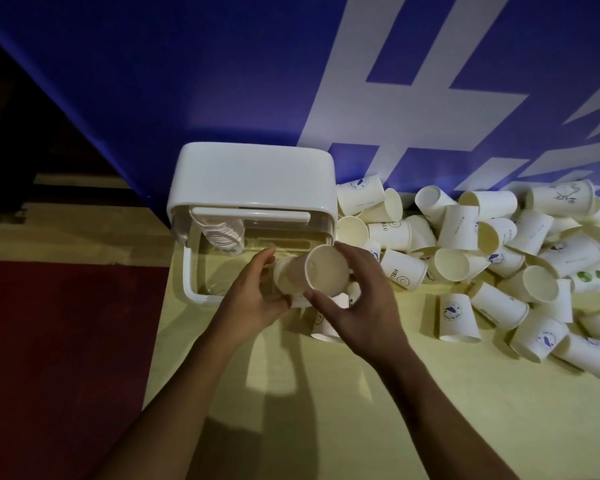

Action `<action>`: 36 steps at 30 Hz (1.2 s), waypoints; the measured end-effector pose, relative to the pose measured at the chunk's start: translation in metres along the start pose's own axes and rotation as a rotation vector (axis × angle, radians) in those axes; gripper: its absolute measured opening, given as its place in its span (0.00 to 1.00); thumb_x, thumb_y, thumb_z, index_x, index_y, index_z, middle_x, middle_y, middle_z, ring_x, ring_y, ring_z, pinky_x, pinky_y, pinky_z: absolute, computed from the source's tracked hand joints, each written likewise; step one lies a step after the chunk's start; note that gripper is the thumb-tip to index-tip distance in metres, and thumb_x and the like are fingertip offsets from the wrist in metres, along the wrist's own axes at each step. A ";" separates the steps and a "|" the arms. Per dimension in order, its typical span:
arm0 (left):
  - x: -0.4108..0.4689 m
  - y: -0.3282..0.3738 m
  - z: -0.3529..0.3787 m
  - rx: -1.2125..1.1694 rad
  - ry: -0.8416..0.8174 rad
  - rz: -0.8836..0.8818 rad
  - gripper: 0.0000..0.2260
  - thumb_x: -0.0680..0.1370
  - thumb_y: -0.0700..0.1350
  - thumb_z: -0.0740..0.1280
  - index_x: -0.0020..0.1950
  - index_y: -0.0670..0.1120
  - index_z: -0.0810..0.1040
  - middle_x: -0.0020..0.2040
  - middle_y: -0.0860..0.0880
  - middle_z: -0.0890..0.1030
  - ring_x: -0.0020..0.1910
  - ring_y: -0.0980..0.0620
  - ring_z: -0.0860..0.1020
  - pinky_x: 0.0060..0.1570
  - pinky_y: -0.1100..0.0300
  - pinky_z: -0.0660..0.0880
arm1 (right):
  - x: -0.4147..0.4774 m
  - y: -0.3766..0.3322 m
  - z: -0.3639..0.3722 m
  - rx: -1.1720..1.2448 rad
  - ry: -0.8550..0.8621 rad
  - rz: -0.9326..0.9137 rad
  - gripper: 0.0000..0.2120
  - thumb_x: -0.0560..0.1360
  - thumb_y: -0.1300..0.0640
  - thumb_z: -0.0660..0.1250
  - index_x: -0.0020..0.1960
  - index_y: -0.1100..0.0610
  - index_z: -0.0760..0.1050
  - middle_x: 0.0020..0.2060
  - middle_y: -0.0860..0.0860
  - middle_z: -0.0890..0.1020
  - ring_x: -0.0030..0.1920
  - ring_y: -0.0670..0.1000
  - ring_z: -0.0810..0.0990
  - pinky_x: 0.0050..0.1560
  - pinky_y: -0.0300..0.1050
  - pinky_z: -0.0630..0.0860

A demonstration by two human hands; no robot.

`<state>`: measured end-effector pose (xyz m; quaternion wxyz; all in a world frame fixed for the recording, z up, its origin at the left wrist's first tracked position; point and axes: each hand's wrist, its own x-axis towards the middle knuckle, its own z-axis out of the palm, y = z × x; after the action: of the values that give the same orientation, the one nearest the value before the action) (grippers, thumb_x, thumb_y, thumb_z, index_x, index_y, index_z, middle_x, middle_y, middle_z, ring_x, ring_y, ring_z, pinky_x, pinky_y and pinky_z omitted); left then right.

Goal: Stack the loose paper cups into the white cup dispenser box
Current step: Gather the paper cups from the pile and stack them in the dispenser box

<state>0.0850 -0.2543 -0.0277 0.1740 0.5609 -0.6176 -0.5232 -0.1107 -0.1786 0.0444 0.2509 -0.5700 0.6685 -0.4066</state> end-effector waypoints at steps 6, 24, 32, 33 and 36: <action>-0.010 0.008 -0.007 -0.278 0.074 -0.054 0.22 0.80 0.51 0.67 0.75 0.55 0.73 0.67 0.61 0.77 0.68 0.61 0.75 0.73 0.49 0.71 | 0.012 0.011 0.034 -0.104 -0.051 -0.020 0.36 0.69 0.50 0.82 0.72 0.57 0.73 0.64 0.47 0.75 0.63 0.36 0.71 0.64 0.24 0.64; 0.019 0.012 0.004 -0.026 0.091 -0.027 0.16 0.85 0.42 0.63 0.70 0.55 0.79 0.62 0.59 0.82 0.57 0.64 0.79 0.48 0.80 0.70 | 0.031 0.037 0.070 -0.356 -0.212 0.119 0.42 0.67 0.40 0.79 0.75 0.54 0.72 0.70 0.53 0.77 0.70 0.57 0.74 0.70 0.57 0.70; -0.024 0.057 0.013 -0.007 0.291 0.206 0.15 0.83 0.42 0.68 0.69 0.50 0.79 0.64 0.55 0.80 0.62 0.57 0.78 0.55 0.67 0.73 | -0.016 0.033 -0.003 -0.320 -0.053 0.135 0.30 0.75 0.41 0.74 0.72 0.52 0.75 0.67 0.48 0.80 0.66 0.49 0.76 0.66 0.47 0.75; -0.026 0.069 0.021 0.015 0.282 0.268 0.14 0.82 0.42 0.68 0.67 0.50 0.79 0.63 0.54 0.81 0.61 0.56 0.79 0.55 0.65 0.73 | -0.022 0.036 -0.020 -0.315 -0.017 0.161 0.29 0.74 0.42 0.75 0.71 0.52 0.76 0.66 0.48 0.80 0.66 0.48 0.76 0.66 0.45 0.74; -0.018 0.107 0.058 0.065 0.179 0.384 0.14 0.82 0.46 0.68 0.67 0.47 0.80 0.63 0.51 0.83 0.62 0.53 0.80 0.58 0.58 0.75 | -0.036 0.050 -0.074 -0.290 0.092 0.262 0.28 0.74 0.44 0.77 0.70 0.53 0.77 0.65 0.47 0.81 0.66 0.46 0.77 0.65 0.40 0.73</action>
<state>-0.0110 -0.2314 0.0463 0.3062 0.4824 -0.7119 -0.4083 -0.1898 -0.1237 0.0385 0.1863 -0.4890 0.7993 -0.2954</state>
